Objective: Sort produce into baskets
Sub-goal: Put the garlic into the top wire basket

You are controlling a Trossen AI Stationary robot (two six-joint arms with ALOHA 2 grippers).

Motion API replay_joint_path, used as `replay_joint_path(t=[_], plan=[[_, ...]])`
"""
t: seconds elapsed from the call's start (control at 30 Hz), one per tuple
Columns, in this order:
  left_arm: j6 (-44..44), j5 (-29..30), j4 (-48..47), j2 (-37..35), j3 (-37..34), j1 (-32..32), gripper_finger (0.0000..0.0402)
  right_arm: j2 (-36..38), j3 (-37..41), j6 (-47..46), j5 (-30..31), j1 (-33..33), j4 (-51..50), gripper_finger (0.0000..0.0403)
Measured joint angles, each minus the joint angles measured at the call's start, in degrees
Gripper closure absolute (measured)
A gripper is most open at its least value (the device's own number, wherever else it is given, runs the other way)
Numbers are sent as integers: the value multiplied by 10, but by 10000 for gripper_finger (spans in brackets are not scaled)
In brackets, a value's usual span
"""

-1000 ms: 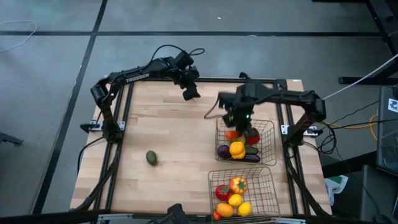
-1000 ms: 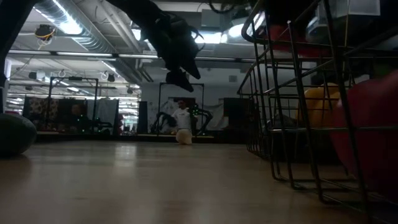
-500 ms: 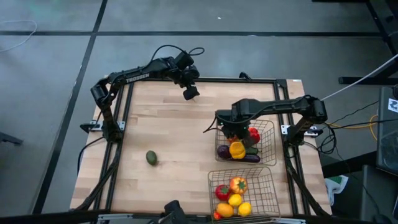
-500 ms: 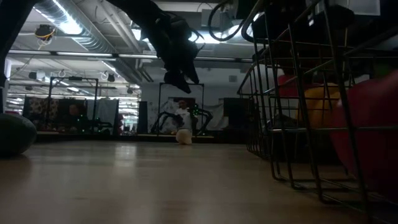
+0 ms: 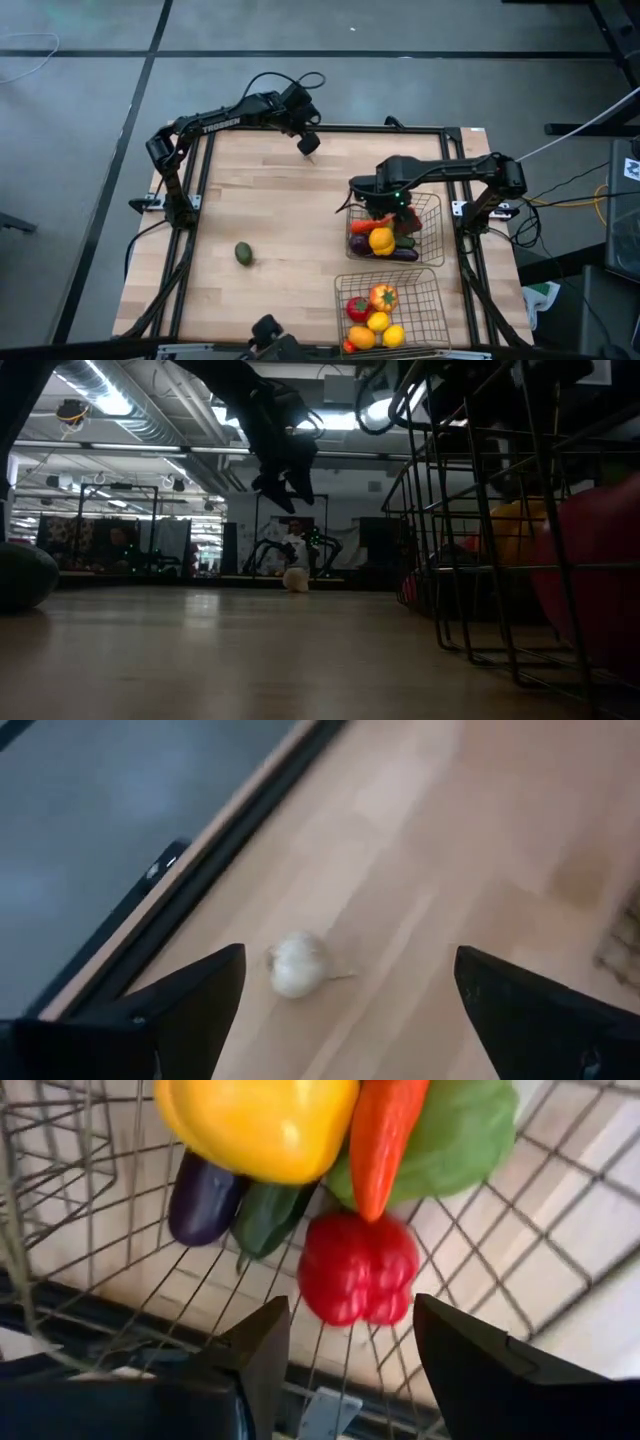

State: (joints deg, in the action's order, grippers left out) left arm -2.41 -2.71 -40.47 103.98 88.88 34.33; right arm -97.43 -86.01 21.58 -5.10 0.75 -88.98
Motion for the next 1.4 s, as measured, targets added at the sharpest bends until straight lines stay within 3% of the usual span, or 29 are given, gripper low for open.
replay_joint_path(t=[0.23,0.63,0.83,1.03,1.4], plan=[[-165,109,5,0,-3,0,45,65,-20,-19,0,0,-10,189],[-278,113,125,2,-147,0,45,187,-23,-98,-23,0,13,189],[-305,113,248,2,-218,-1,45,202,-23,-100,-35,0,40,189],[-307,104,322,22,-229,-5,45,197,-23,-98,-35,0,68,189],[-304,99,339,79,-229,-18,45,195,-23,-97,-35,0,84,189]])
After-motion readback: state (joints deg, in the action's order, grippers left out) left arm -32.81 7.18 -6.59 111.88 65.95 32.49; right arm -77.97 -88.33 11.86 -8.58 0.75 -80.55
